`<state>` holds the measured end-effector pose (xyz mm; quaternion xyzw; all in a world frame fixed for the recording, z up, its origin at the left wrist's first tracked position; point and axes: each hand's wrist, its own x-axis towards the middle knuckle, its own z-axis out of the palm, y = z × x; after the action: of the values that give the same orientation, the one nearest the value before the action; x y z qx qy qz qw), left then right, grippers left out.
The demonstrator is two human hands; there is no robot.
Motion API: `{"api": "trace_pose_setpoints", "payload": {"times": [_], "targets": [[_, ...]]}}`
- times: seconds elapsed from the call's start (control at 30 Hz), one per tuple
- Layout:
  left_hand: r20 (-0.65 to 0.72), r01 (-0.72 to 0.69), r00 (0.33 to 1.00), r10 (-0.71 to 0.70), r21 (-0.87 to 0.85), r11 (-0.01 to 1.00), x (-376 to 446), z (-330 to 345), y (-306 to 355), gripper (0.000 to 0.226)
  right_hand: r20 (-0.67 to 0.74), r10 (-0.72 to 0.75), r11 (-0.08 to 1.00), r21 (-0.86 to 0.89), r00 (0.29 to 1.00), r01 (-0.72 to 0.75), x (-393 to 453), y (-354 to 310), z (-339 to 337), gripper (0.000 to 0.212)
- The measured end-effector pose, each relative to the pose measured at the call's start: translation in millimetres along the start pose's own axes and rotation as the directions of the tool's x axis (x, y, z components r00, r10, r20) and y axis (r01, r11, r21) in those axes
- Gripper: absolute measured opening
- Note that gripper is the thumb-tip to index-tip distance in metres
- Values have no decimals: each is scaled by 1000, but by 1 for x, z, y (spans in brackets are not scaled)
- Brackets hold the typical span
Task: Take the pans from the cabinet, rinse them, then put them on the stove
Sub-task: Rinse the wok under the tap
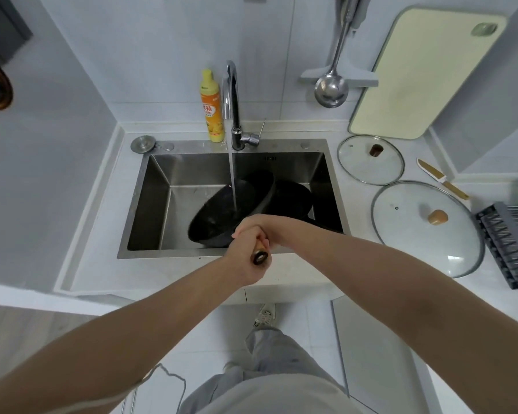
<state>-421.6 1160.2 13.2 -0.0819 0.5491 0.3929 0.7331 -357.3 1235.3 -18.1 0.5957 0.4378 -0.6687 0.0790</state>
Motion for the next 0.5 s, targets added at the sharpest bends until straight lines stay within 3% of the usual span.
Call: {"api": "trace_pose_setpoints", "payload": {"times": [0.1,0.23,0.37,0.5], "targets": [[111,36,993,-35,-4,999,4,-10,-4,9,49,59,998,30,997,-61,-7,1,3,13],[94,-2,996,-13,161,987,9,-9,-27,14,-126,5,998,62,992,2,-5,16,-3,28],[65,-134,991,119,329,935,12,-7,-46,4,-172,-131,985,85,976,147,4,36,-1,36],[66,-275,956,287,553,787,10,-10,-45,7,-54,-189,945,262,980,197,6,37,-2,42]]}}
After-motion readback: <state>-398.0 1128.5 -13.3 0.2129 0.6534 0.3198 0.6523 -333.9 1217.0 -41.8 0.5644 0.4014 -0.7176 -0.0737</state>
